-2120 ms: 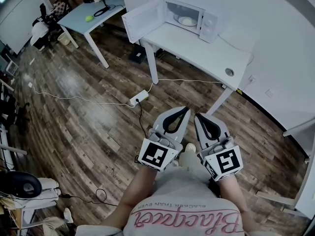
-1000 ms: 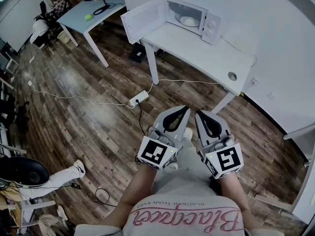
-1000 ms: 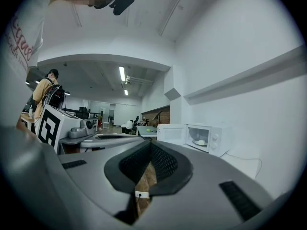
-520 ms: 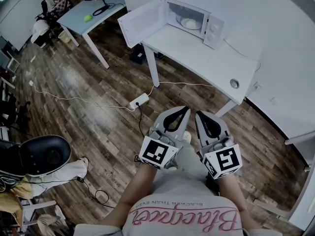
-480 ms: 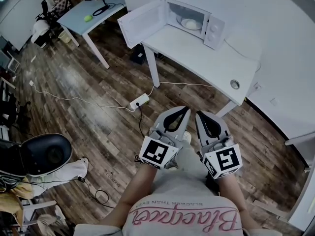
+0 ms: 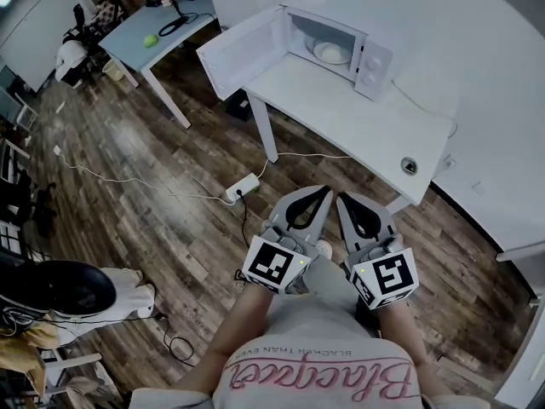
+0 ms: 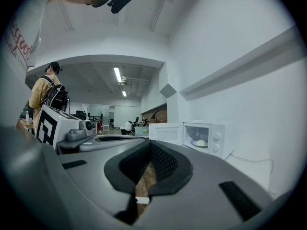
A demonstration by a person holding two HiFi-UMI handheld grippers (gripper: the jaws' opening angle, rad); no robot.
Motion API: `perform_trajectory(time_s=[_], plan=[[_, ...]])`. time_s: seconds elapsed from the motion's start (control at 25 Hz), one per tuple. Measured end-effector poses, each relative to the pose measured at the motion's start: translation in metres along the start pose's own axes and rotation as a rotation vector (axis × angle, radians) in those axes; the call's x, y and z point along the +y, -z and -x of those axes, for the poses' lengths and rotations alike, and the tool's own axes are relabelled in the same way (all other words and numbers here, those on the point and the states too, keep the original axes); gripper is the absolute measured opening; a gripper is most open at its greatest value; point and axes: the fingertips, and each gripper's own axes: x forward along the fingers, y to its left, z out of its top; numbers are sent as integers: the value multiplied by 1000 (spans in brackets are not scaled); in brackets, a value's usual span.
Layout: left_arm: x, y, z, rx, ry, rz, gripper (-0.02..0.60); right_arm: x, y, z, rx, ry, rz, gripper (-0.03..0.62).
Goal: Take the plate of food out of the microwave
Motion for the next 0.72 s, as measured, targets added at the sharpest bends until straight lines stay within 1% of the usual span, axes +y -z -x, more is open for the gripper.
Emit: perform_trajectory(time_s=[0.24,0.36,0.72], plan=[[18,-2,-33,6,-4,1,5,-35,-6,-21,-5,28,-25,12],[28,-1,-49,12,-9,0,5,-50,-6,-33,9,43,-28,12],[55,5,-93,14,-35,16,5,-89,-5,-69,23,-9,-25,12]])
